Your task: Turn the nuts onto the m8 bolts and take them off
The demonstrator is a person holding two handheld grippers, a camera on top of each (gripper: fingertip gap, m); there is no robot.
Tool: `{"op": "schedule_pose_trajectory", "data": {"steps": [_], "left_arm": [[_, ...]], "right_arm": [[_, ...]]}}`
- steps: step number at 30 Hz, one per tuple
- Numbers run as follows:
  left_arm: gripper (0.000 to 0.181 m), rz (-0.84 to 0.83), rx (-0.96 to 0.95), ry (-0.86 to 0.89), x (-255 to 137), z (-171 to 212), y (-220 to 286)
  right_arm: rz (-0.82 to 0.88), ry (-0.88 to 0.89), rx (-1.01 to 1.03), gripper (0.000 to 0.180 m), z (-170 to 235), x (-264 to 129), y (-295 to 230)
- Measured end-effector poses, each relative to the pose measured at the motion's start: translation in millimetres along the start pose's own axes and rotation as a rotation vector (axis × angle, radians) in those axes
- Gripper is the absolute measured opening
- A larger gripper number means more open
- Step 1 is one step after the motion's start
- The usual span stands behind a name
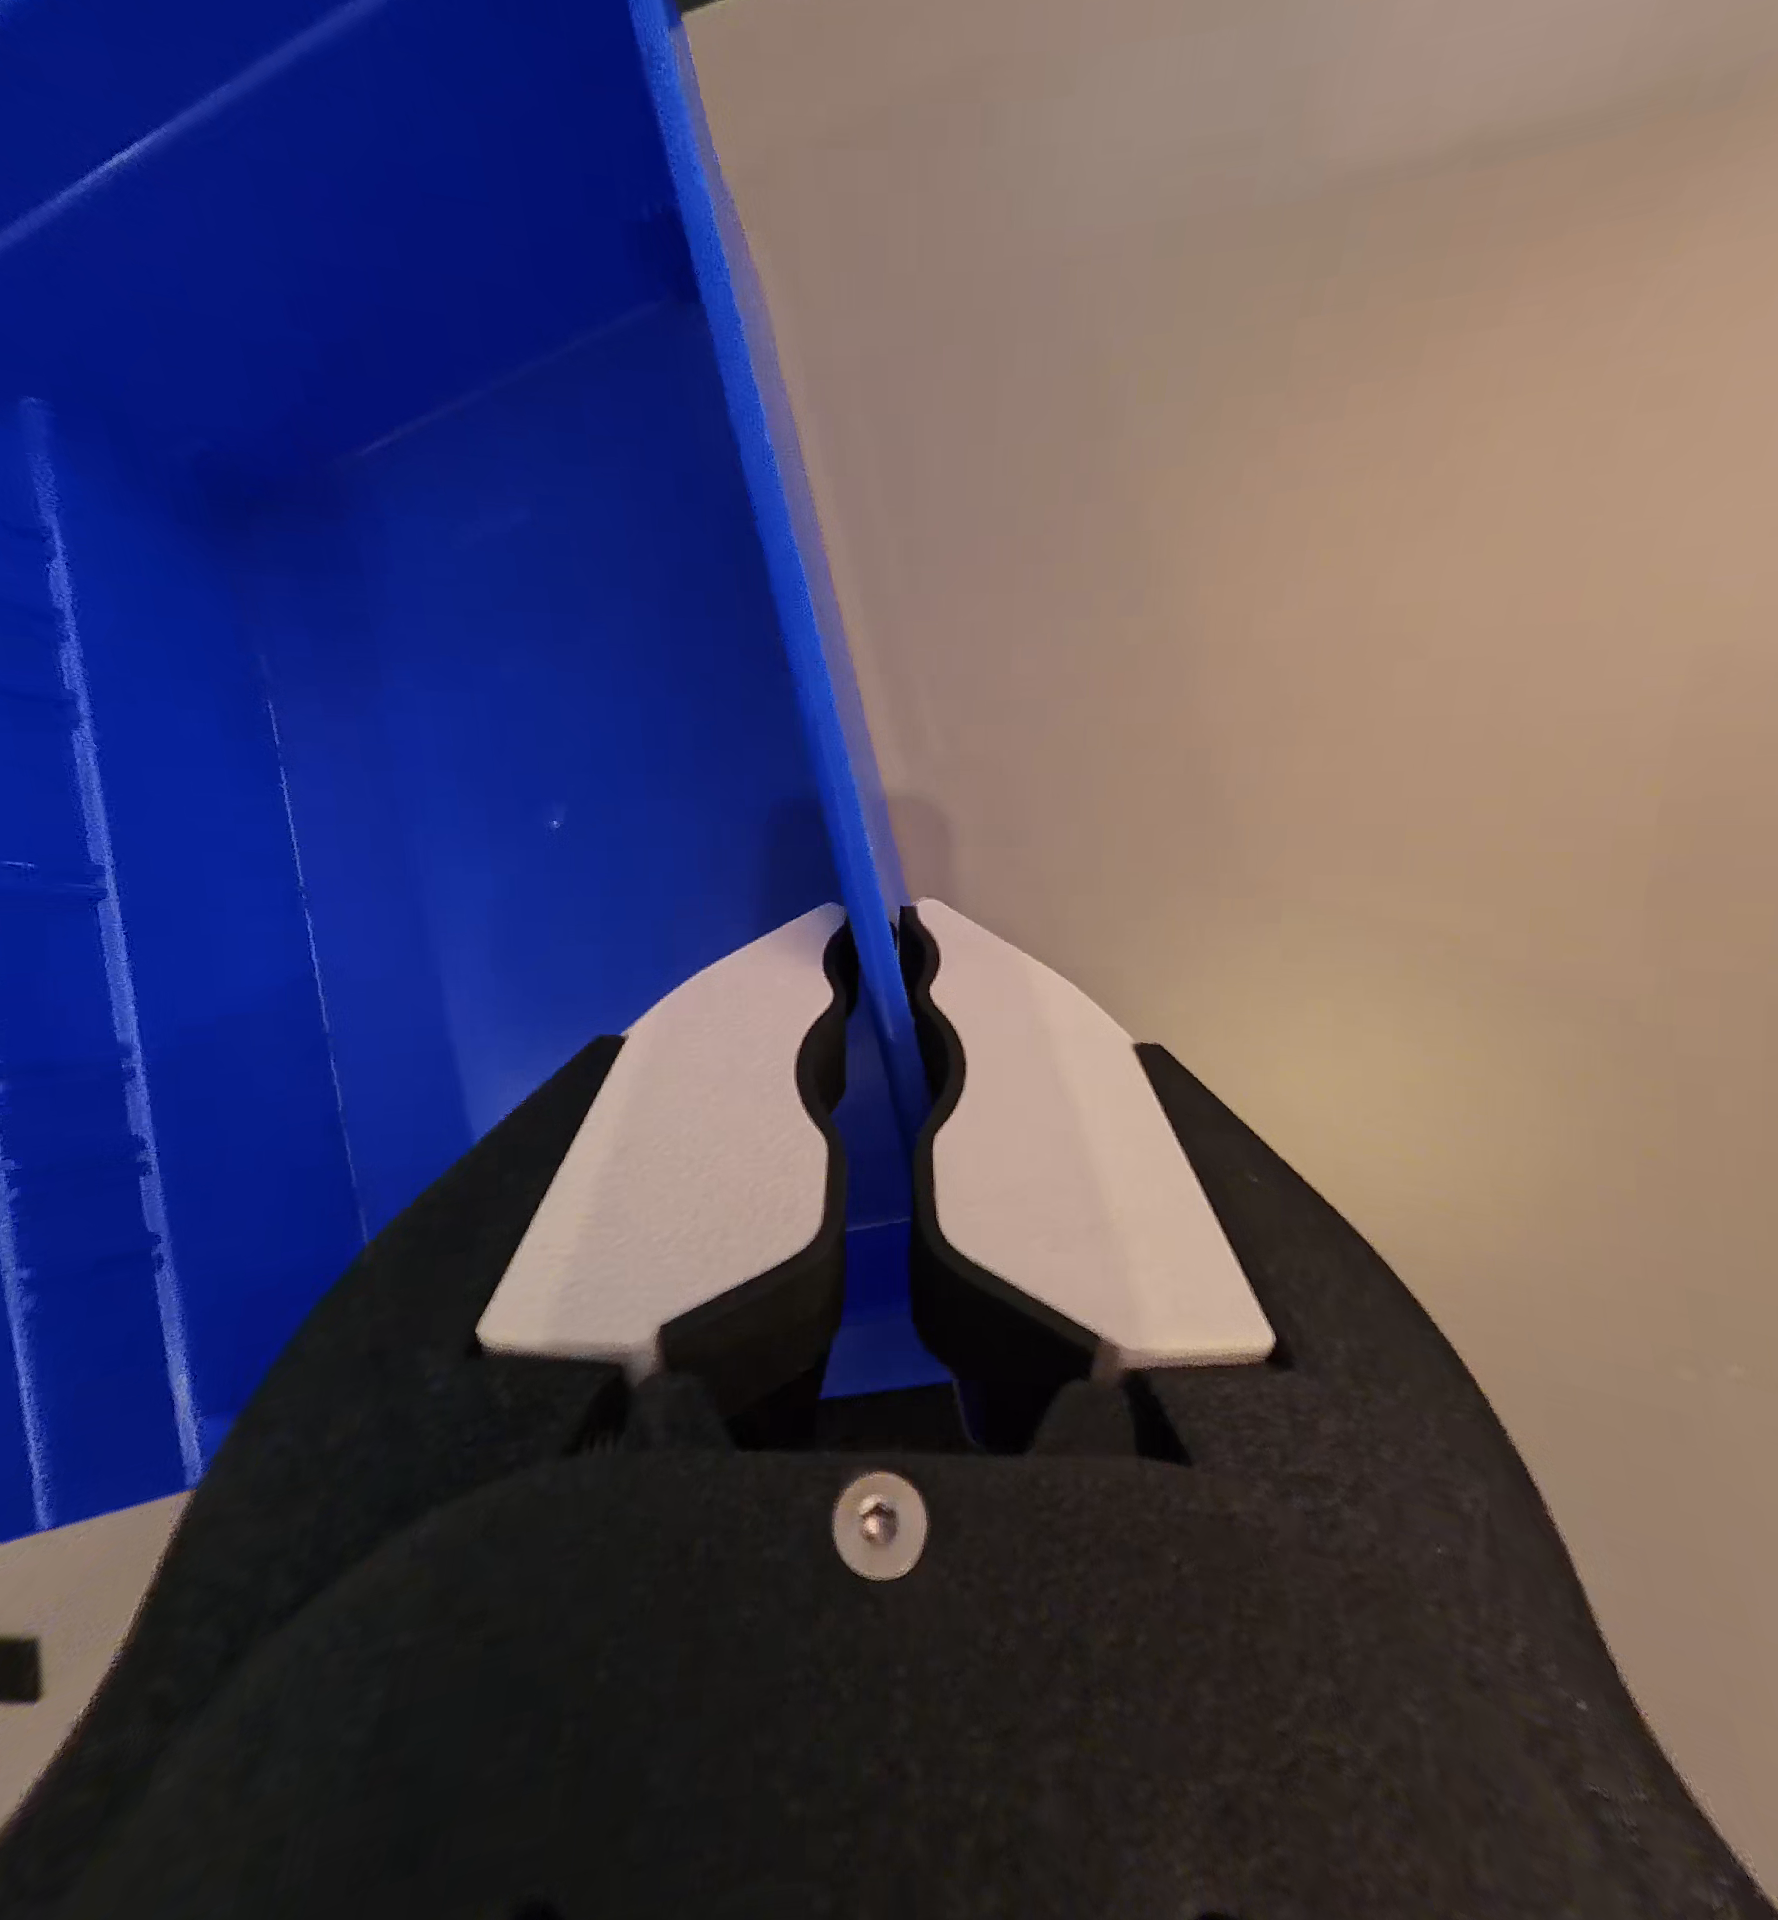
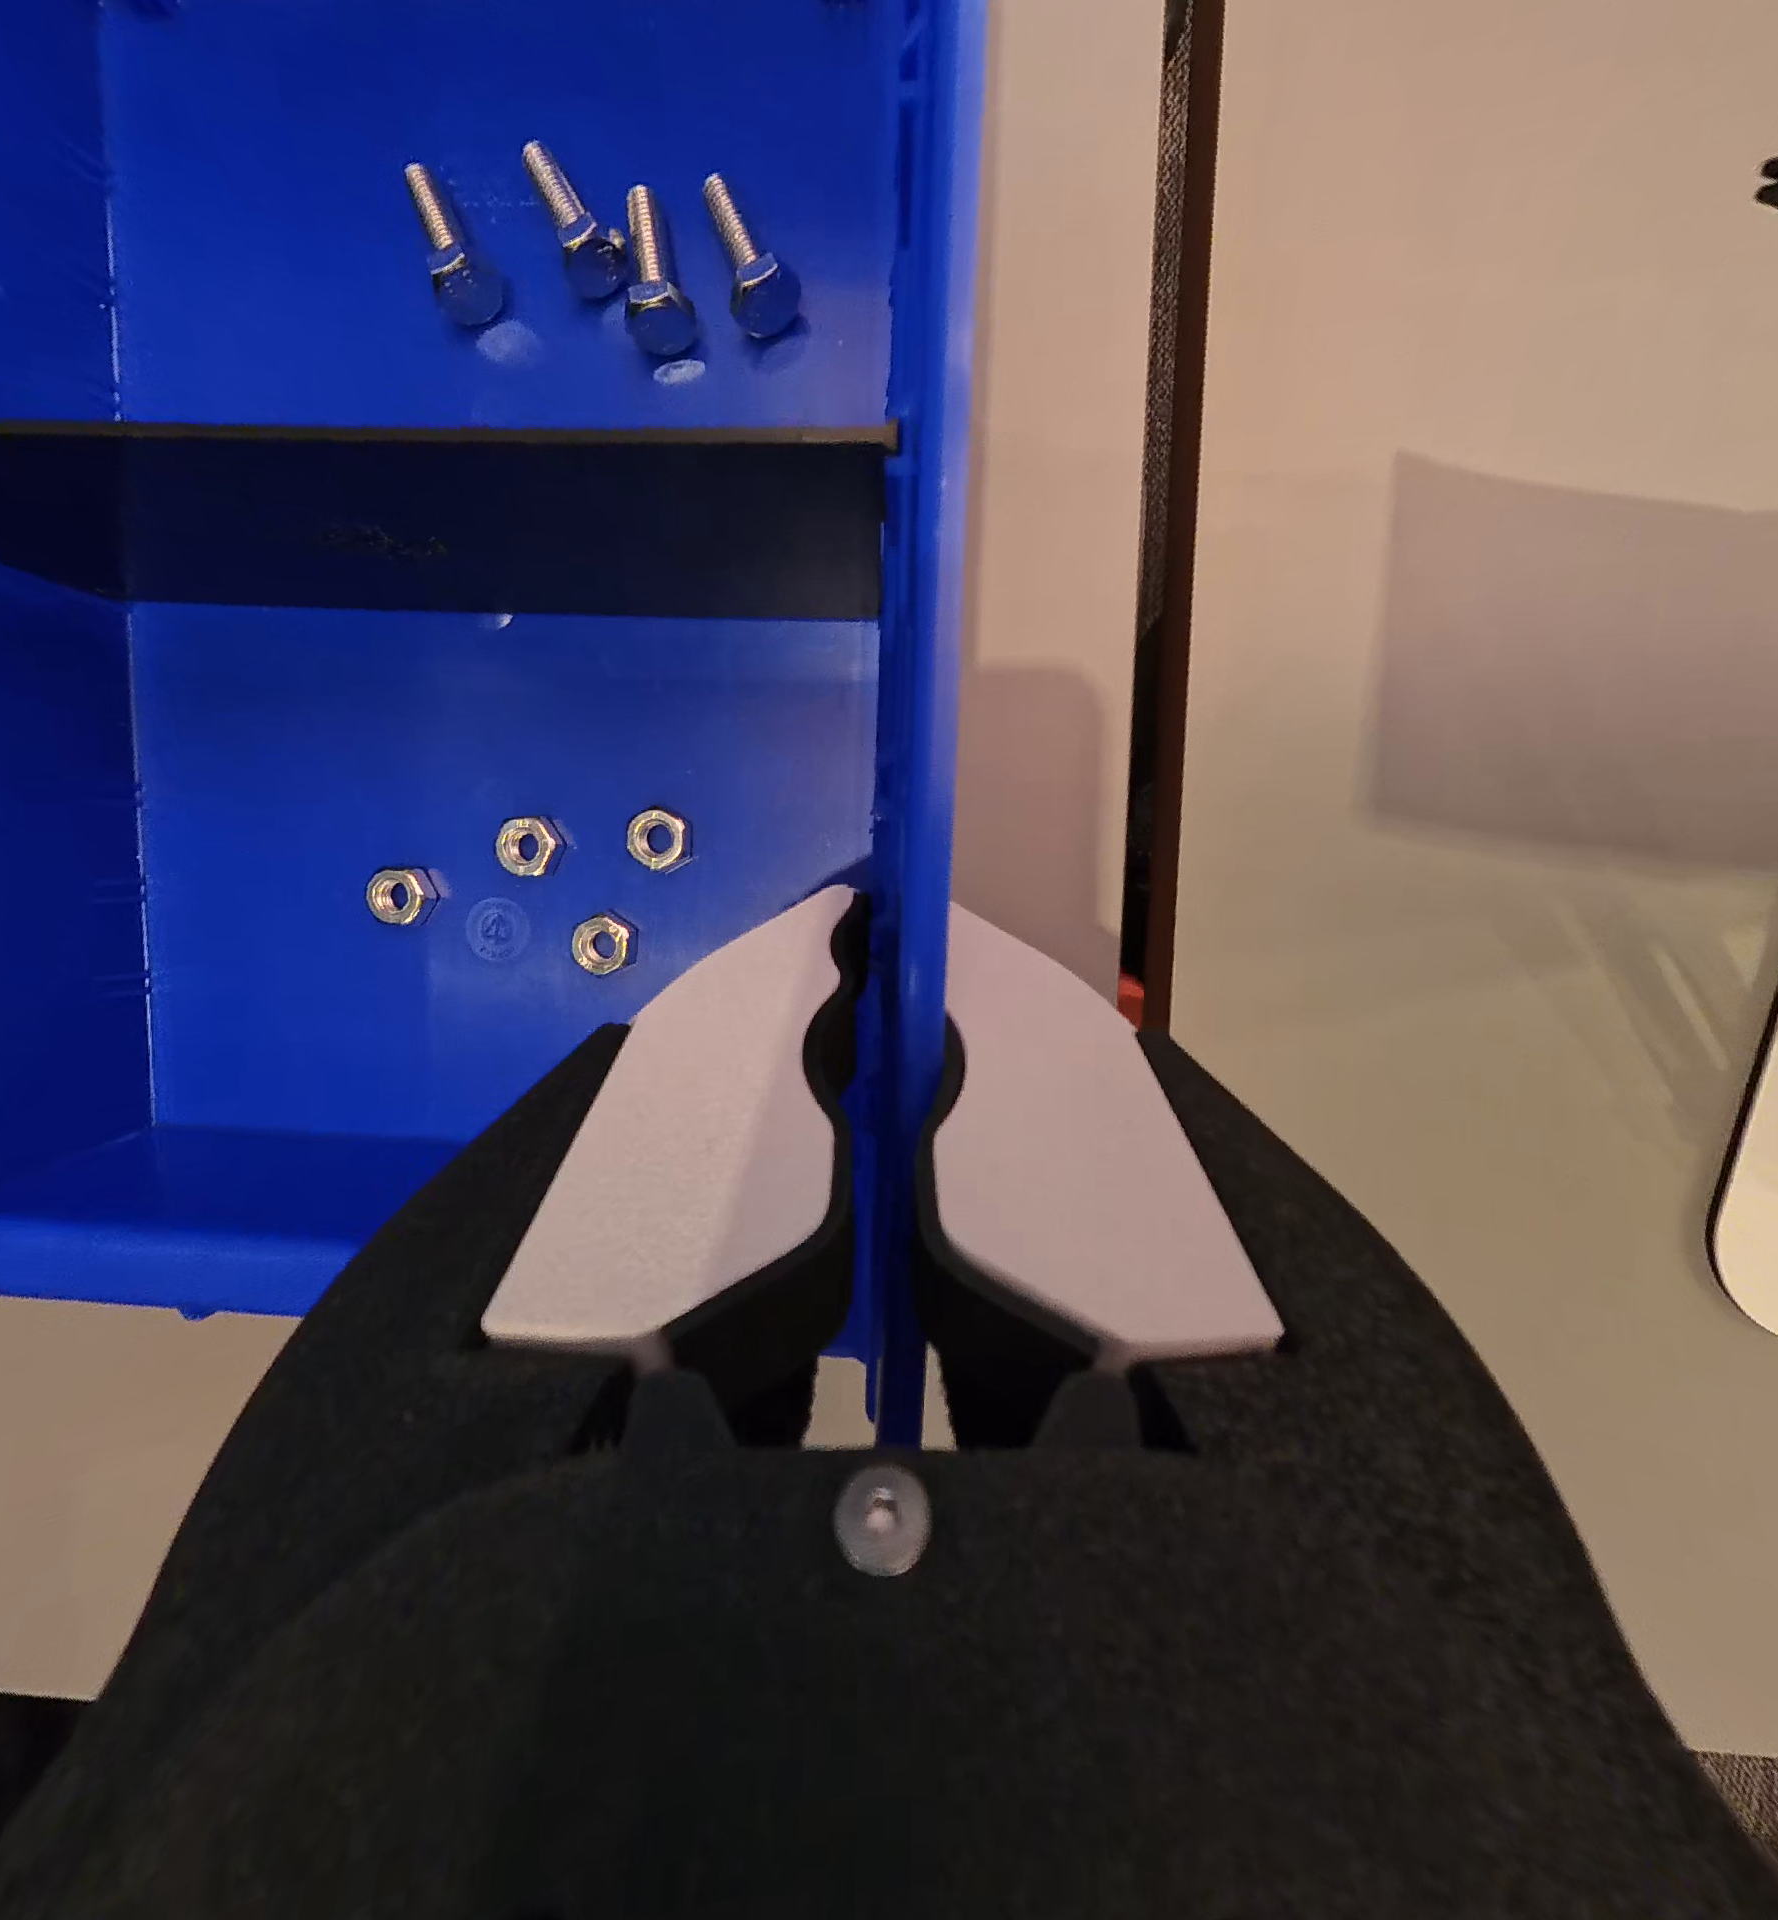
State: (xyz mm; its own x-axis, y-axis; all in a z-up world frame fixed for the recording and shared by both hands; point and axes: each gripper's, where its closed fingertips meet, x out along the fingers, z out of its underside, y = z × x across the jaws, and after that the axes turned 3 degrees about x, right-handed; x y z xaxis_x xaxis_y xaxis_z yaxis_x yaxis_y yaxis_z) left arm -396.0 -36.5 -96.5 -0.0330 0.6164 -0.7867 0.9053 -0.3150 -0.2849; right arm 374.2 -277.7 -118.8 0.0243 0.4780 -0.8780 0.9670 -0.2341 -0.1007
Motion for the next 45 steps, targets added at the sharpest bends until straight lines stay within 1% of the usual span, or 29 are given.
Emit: {"op": "schedule_pose_trajectory", "data": {"steps": [4, 6, 7, 10, 12, 14, 18, 21, 25, 29, 31, 35, 42, 45], "left_arm": [[0.009, 0.052, 0.041, 0.037, -3.1, -15.8, 39.2], [0.018, 0.097, 0.034, 0.087, -6.2, -27.0, 58.4], [0.020, 0.105, 0.029, 0.123, -9.1, -34.2, 65.3], [0.039, 0.103, 0.019, 0.266, -27.0, -56.9, 76.1], [0.039, 0.125, -0.004, 0.372, -45.3, -67.6, 77.7], [0.042, 0.179, -0.039, 0.436, -62.3, -67.7, 74.9], [0.045, 0.244, -0.151, 0.500, -86.5, -44.5, 38.0], [0.044, 0.240, -0.217, 0.494, -90.6, -11.6, -6.3], [0.043, 0.152, -0.292, 0.459, -83.2, 35.1, -72.3], [0.042, 0.036, -0.324, 0.451, -76.3, 69.7, -127.4], [0.043, 0.002, -0.337, 0.445, -71.9, 83.4, -146.2], [0.042, 0.038, -0.380, 0.468, -66.0, 95.4, -161.4], [0.042, 0.170, -0.402, 0.502, -56.3, 87.1, -154.9], [0.043, 0.193, -0.394, 0.501, -53.1, 82.9, -151.1]], "right_arm": [[-0.007, -0.006, 0.011, 0.006, 0.6, 0.8, 0.0], [-0.010, -0.005, 0.019, 0.006, 0.7, 1.0, -0.2], [-0.011, -0.005, 0.023, 0.006, 0.8, 1.1, -0.1], [-0.013, -0.005, 0.032, 0.006, 1.0, 1.2, -0.2], [-0.014, -0.007, 0.038, 0.006, 1.2, 1.4, -0.3], [-0.013, -0.015, 0.044, 0.006, 1.8, 1.5, -0.3], [0.001, -0.051, 0.036, 0.007, 4.5, 1.4, 0.0], [0.017, -0.072, 0.040, 0.008, 6.0, 1.4, 0.8], [0.050, -0.115, 0.039, 0.010, 9.0, 1.2, 2.5], [0.086, -0.139, 0.045, 0.014, 10.7, 1.0, 4.3], [0.093, -0.141, 0.058, 0.014, 10.8, 1.0, 4.6], [0.107, -0.130, 0.073, 0.016, 10.4, 1.1, 5.4], [0.118, -0.137, 0.106, 0.017, 10.7, 1.1, 5.7], [0.121, -0.137, 0.116, 0.017, 10.7, 1.1, 5.6]]}}
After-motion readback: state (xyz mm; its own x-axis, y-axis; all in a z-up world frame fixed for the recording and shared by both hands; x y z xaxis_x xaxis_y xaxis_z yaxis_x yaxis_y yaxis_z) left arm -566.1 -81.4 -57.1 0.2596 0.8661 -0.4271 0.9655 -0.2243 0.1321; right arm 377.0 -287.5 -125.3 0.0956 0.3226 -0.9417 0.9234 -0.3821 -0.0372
